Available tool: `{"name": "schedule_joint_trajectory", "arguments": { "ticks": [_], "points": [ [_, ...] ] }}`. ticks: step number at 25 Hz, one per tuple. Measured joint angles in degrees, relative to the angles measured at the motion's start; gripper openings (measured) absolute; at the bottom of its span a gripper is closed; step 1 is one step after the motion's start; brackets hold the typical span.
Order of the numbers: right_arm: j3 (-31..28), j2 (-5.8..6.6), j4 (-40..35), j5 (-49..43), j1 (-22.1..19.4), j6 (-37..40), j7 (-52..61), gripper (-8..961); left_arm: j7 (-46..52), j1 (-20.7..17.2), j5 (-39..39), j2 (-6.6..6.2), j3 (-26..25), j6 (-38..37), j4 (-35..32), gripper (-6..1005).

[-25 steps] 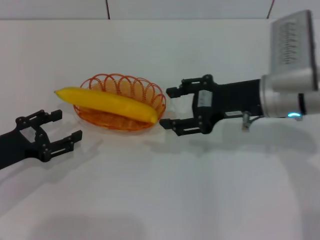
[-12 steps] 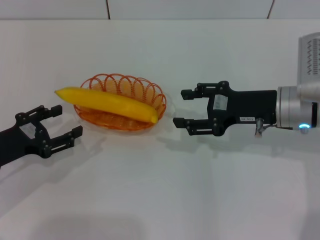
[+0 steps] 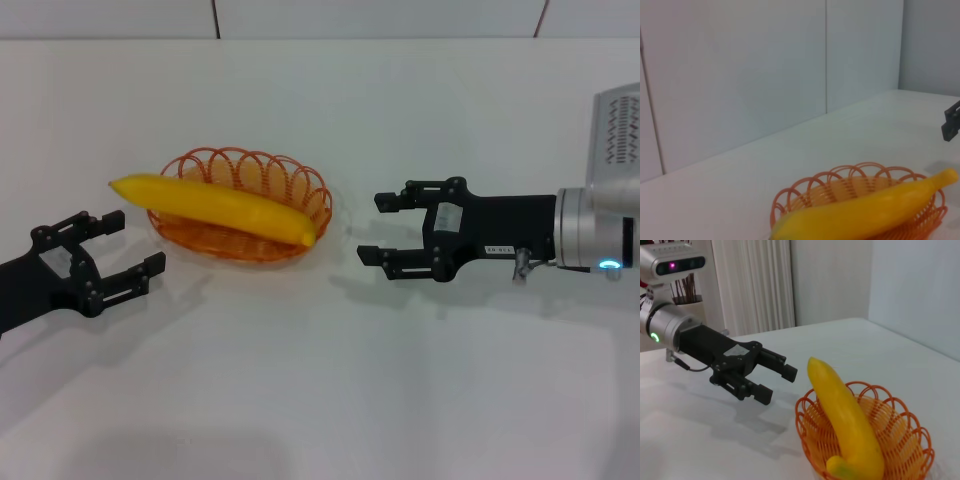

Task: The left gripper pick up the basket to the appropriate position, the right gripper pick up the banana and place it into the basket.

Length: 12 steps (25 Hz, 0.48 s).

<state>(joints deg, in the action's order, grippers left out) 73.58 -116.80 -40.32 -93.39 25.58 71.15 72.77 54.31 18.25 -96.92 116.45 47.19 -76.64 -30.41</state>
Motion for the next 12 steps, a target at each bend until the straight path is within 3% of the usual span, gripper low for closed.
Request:
{"name": "schedule_joint_trajectory", "arguments": {
  "ticks": [12],
  "points": [
    [-0.1, 0.09, 0.1, -0.9, 0.1, 0.0, 0.3, 730, 0.0, 0.2, 0.0, 0.0, 0.0, 0.0, 0.0, 785]
  ]
}}
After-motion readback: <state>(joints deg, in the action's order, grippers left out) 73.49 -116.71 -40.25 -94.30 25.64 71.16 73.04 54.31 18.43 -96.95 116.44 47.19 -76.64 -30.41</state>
